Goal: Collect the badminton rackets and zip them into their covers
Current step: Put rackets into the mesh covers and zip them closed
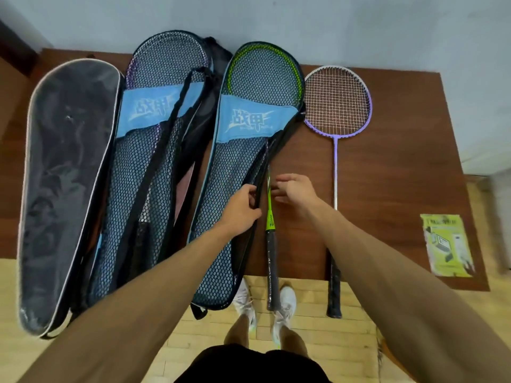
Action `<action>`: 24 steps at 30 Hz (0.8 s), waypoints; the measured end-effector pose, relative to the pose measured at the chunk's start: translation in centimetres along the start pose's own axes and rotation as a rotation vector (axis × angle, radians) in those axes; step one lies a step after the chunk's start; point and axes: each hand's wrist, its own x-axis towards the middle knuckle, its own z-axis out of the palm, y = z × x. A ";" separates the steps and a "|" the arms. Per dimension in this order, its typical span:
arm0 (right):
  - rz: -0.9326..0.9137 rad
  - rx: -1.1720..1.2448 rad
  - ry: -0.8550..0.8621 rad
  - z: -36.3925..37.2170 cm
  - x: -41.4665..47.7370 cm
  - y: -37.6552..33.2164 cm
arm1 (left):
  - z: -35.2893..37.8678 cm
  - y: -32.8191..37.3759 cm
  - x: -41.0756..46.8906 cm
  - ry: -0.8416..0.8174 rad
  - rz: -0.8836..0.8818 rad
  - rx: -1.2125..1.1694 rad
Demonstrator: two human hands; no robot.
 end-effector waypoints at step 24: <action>-0.221 -0.849 -0.108 -0.9 -7.9 9.9 | 2.8 -3.7 -10.5 0.205 0.058 0.150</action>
